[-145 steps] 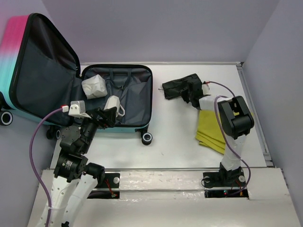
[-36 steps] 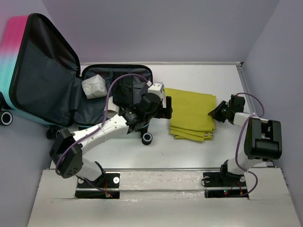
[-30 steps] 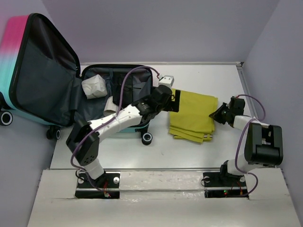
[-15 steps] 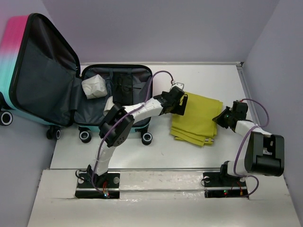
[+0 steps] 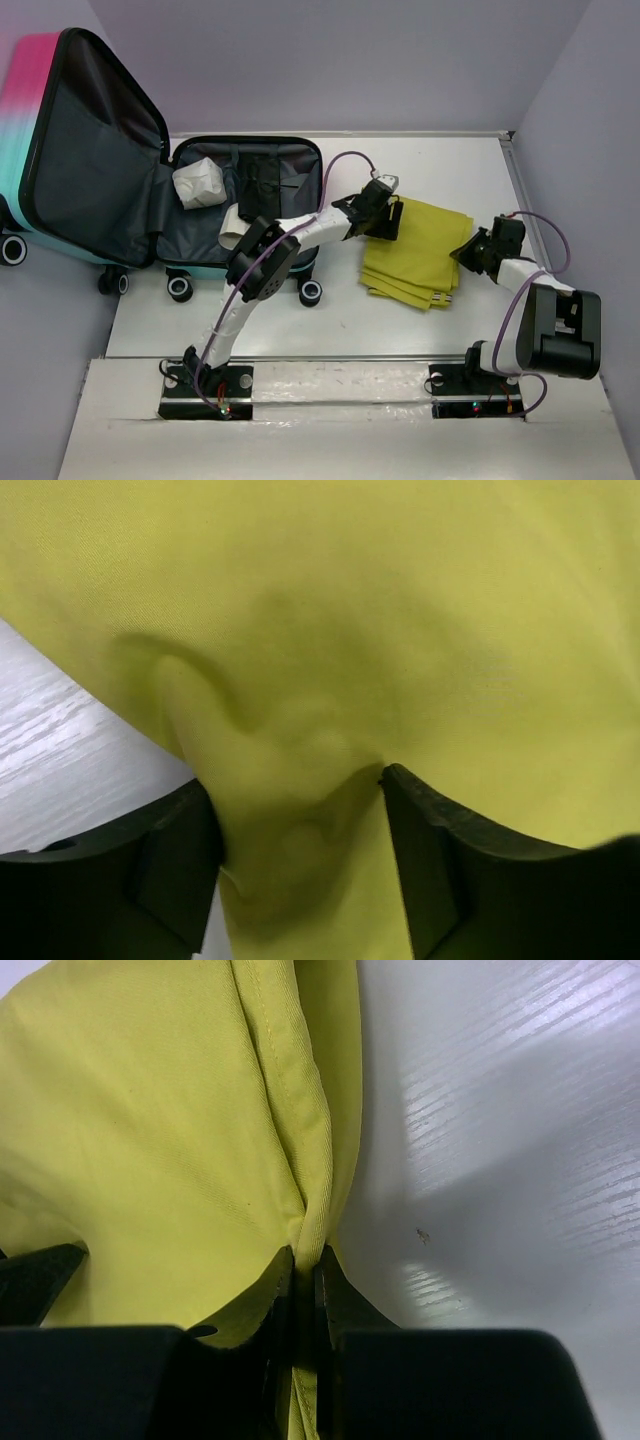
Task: Pack the luggage
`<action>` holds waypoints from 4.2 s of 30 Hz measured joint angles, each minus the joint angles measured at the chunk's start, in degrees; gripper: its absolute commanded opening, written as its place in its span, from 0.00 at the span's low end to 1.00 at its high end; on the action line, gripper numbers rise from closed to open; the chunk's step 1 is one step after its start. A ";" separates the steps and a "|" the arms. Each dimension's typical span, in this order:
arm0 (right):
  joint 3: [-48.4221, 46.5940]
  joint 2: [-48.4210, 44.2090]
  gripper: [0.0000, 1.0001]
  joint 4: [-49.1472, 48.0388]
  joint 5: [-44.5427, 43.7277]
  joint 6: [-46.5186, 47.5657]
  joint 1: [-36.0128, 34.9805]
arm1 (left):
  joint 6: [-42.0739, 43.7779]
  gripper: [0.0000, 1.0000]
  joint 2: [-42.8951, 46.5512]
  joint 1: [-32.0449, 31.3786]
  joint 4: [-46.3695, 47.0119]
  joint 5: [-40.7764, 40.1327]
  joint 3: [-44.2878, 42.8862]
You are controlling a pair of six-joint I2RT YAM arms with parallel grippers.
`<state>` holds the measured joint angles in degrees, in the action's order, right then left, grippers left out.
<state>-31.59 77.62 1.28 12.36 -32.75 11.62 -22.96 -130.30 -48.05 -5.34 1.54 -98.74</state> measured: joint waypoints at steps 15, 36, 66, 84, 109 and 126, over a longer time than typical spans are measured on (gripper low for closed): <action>3.23 -7.34 0.07 -1.11 2.82 -1.01 0.81 | -6.56 0.06 2.12 1.62 12.04 6.54 7.61; -36.44 1.77 0.07 6.36 -2.64 -5.81 -30.95 | -5.18 0.06 36.72 22.08 -4.35 8.70 9.97; -80.19 34.45 0.91 22.40 0.90 9.16 -49.75 | 0.33 0.90 100.39 41.03 -19.34 -36.74 36.39; -43.58 11.93 0.94 12.83 7.28 15.47 -49.75 | 4.94 0.88 77.37 60.92 -21.66 -57.05 42.91; -50.07 32.89 0.07 10.34 -2.10 3.85 -49.62 | 13.75 0.06 79.87 48.83 -5.03 -63.58 45.05; -40.92 26.27 0.07 7.41 -2.56 7.28 -44.11 | 18.03 0.29 61.31 -25.35 -16.98 -84.19 40.92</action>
<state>-72.51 103.90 8.69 9.80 -25.47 -32.49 -4.93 -68.99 -73.41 -22.33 -82.65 -57.82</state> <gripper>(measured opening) 0.188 0.166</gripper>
